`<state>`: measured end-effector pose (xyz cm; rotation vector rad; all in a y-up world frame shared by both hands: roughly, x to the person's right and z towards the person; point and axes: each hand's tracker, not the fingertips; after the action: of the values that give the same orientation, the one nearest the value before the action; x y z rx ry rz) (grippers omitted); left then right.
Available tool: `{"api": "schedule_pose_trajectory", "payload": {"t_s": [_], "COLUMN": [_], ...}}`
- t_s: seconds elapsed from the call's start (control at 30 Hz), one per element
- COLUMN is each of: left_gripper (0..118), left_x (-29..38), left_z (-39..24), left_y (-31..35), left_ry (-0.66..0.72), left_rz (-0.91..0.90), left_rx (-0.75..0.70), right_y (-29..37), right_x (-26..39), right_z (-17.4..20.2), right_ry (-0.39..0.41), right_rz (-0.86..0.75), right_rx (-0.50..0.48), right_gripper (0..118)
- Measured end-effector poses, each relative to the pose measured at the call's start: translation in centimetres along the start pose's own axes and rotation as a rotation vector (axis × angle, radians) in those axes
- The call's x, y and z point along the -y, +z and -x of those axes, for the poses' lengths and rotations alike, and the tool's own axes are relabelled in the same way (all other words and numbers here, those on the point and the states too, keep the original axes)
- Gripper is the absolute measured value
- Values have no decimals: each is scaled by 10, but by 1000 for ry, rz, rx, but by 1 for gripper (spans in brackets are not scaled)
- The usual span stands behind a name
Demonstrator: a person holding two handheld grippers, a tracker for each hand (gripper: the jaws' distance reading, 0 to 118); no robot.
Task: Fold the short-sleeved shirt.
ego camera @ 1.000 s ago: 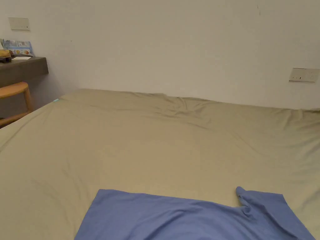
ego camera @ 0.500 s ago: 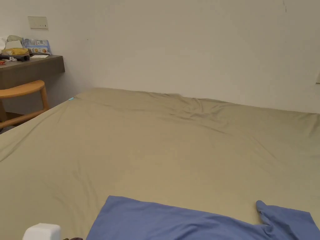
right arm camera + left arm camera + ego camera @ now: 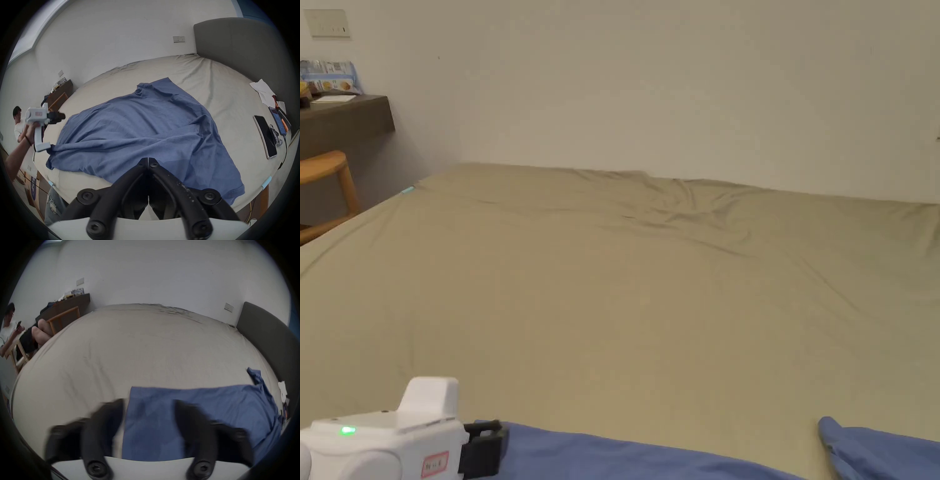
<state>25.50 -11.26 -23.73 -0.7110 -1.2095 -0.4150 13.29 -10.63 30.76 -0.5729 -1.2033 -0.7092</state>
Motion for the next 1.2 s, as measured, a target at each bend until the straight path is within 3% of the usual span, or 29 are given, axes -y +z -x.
{"api": "schedule_pose_trajectory", "payload": {"t_s": [0.03, 0.2, 0.23, 0.3, 0.33, 0.4, 0.47, 0.57, 0.7, 0.73, 0.87, 0.9, 1.0, 1.2], "left_gripper": [109, 90, 84, 47, 47, 35, 4, 3, 3, 3, 3, 4, 3, 4], "left_x": [-4, -12, -11, -8, -6, 0, 0, 1, -2, -3, -2, -1, 2, 0], "left_z": [1, -4, -6, -8, -9, -13, -21, -31, -32, -32, -35, -35, -38, -36], "left_y": [-7, -36, -42, -49, -51, -45, -42, -40, -35, -34, -27, -26, -23, -19], "left_ry": [7, -62, -73, -84, -90, -85, -105, -205, -207, -206, -217, -218, -229, -187], "left_rz": [9, 48, 69, 115, 135, 105, 107, 112, 118, 116, 113, 116, 127, 143], "left_rx": [14, -43, -61, -37, -30, 20, 29, -9, 8, 10, 10, 12, 8, 15], "right_y": [-3, -11, -13, -14, -15, -17, -19, -20, -20, -24, -68, -87, -124, -177], "right_x": [-1, -3, -3, -4, -5, -8, -11, -19, -49, -58, -112, -122, -151, -189], "right_z": [1, 5, 4, 5, 6, 5, 1, -9, -33, -39, -78, -91, -109, -109], "right_ry": [7, -17, -26, -33, -33, -27, -29, -63, -89, -95, -187, -225, -296, -139], "right_rz": [6, 27, 30, 35, 38, 44, 44, 27, -97, -133, -159, -125, -97, 82], "right_rx": [6, -16, -27, -38, -37, -32, -34, -50, -55, -47, 8, 5, 45, 130], "right_gripper": [2, 2, 2, 2, 2, 2, 2, 2, 2, 7, 113, 114, 99, 98]}}
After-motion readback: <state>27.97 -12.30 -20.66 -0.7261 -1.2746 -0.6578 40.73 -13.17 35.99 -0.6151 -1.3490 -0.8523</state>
